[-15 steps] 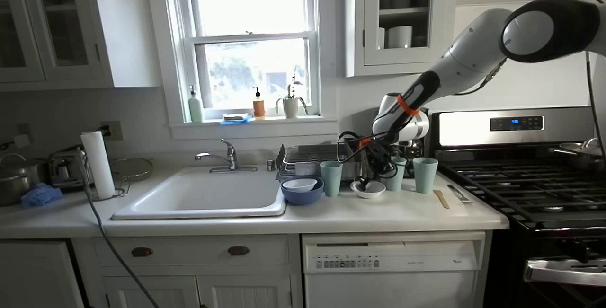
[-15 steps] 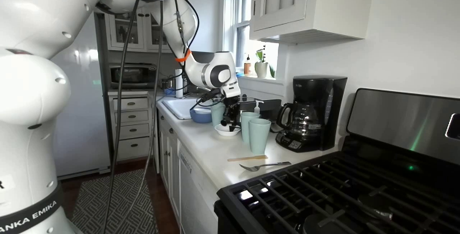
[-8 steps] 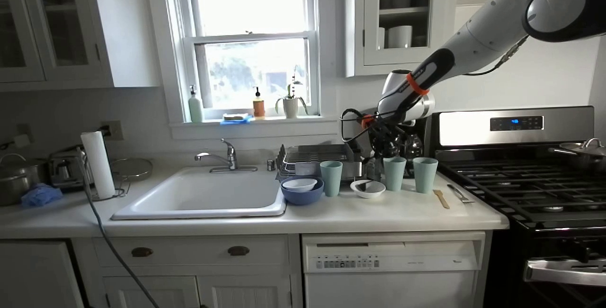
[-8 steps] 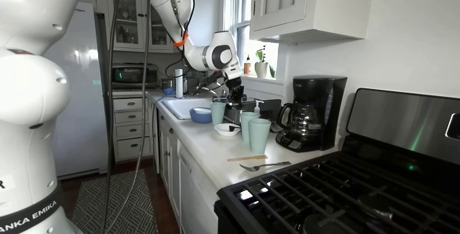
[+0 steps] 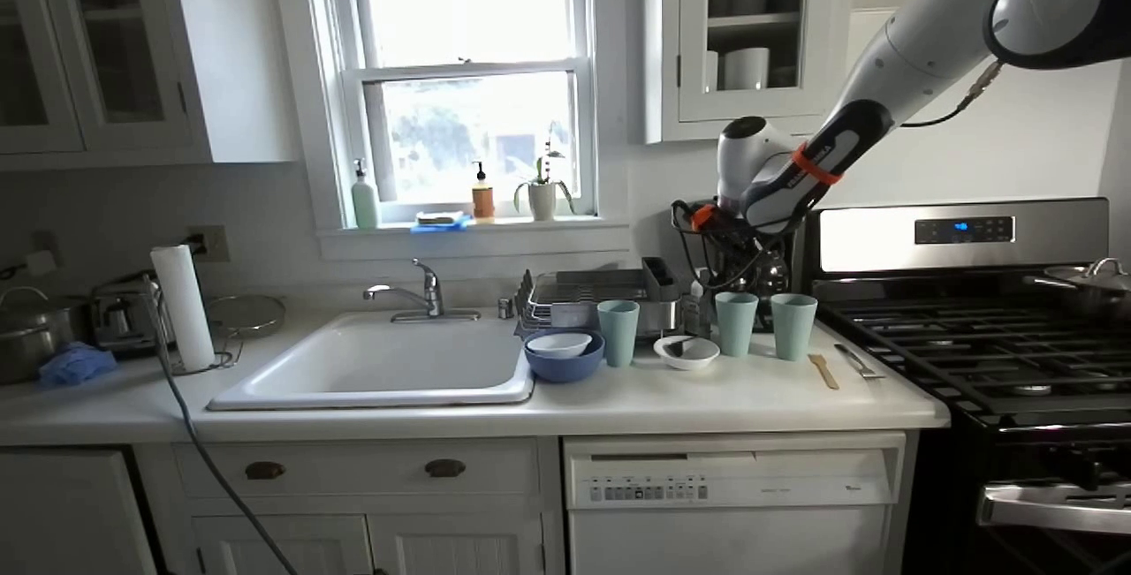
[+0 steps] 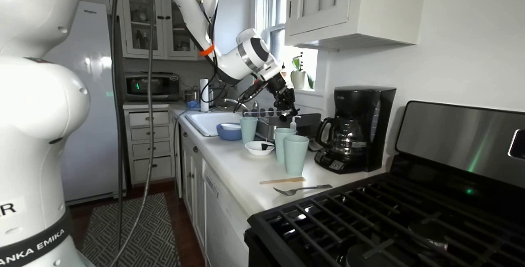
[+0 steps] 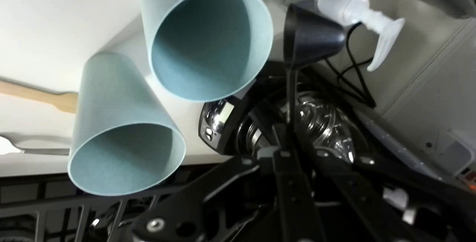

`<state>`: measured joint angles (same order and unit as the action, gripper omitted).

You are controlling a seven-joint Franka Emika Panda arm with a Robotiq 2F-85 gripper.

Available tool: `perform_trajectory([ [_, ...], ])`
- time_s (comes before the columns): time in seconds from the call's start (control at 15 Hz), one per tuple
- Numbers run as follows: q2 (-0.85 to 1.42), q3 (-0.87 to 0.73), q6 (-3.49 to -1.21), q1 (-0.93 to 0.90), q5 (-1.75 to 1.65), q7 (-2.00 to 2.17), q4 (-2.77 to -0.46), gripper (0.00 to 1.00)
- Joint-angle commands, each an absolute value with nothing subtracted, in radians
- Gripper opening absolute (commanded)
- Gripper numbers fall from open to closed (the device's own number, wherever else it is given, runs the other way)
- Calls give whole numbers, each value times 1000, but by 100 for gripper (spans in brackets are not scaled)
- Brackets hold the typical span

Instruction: Remove the scoops in the white bowl and put the into the middle right blue cup one at a time

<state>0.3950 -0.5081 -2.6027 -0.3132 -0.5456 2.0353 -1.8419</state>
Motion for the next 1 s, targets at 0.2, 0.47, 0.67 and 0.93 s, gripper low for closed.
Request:
perform_trajectory([
  [0.2,334,-404,-2350,-278,-824,2258,-1869,1],
  [0.47,339,-292,-2261,-224,-868,2293,-1870,1],
  [0.67,360,-239,-2224,-195,-896,2328,-1854,1],
  [0.93,377,-204,-2211,-162,-944,2397,-1844,1],
])
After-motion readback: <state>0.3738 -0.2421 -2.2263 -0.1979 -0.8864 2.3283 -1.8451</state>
